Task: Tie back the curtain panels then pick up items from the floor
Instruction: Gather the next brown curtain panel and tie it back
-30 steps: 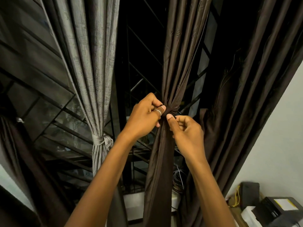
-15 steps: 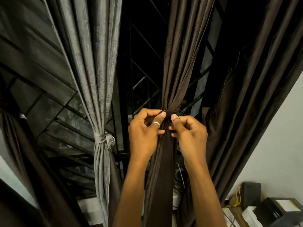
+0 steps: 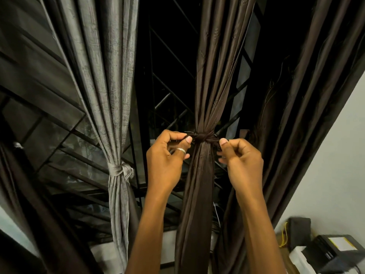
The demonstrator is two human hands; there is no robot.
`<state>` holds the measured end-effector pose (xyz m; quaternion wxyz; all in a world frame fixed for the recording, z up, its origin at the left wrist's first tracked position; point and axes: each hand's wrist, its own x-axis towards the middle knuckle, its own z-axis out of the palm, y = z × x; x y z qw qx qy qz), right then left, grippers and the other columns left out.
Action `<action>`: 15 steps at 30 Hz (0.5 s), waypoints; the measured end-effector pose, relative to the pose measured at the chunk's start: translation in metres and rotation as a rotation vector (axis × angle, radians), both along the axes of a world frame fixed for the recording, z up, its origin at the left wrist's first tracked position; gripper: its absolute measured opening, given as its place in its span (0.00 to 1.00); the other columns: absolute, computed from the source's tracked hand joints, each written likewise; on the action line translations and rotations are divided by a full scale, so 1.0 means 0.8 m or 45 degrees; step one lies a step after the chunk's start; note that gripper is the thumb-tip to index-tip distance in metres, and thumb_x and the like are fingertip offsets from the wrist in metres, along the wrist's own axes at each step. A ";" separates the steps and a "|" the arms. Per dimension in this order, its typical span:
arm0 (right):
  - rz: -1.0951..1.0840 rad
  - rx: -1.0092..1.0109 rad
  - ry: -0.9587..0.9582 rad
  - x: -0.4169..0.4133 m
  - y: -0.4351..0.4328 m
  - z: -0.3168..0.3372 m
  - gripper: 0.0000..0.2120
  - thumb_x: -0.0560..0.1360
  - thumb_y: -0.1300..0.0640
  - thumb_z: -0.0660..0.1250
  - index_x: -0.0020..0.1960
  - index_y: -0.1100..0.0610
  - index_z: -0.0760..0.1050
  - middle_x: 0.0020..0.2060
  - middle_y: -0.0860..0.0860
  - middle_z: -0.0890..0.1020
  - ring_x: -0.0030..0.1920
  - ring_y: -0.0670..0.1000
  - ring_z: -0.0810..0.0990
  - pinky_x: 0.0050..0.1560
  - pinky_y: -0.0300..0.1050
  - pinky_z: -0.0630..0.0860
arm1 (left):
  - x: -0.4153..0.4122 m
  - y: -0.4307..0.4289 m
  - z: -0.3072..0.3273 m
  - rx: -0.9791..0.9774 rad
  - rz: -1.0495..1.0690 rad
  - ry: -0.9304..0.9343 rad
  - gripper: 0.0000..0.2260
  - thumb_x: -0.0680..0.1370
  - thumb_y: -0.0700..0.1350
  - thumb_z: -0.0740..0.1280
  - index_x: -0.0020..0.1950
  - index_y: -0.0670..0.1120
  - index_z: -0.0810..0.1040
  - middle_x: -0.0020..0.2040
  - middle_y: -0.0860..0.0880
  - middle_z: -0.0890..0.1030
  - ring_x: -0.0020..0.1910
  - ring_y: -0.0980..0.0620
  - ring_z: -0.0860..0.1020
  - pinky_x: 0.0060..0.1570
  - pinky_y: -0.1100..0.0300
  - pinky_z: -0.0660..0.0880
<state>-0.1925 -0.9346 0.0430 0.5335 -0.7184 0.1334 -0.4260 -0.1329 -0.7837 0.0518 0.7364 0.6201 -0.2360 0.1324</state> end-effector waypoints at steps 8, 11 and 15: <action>0.205 0.234 -0.012 0.024 0.017 -0.012 0.11 0.81 0.46 0.66 0.57 0.52 0.77 0.47 0.53 0.86 0.51 0.52 0.86 0.59 0.58 0.82 | 0.008 -0.013 -0.011 -0.014 -0.029 0.127 0.07 0.81 0.47 0.68 0.57 0.56 0.75 0.53 0.53 0.82 0.48 0.57 0.85 0.41 0.64 0.80; 0.231 0.301 -0.025 0.033 0.022 -0.020 0.14 0.80 0.46 0.68 0.63 0.50 0.73 0.54 0.51 0.85 0.56 0.45 0.85 0.63 0.52 0.80 | 0.012 -0.010 -0.021 -0.001 -0.062 0.178 0.10 0.81 0.47 0.68 0.61 0.54 0.75 0.52 0.53 0.83 0.46 0.56 0.85 0.40 0.65 0.80; 0.181 0.278 0.017 0.040 0.025 -0.031 0.14 0.79 0.46 0.69 0.63 0.47 0.72 0.56 0.47 0.84 0.57 0.42 0.83 0.65 0.51 0.79 | 0.018 -0.003 -0.038 0.035 -0.082 0.248 0.08 0.81 0.47 0.68 0.60 0.52 0.76 0.49 0.53 0.85 0.44 0.57 0.85 0.40 0.64 0.79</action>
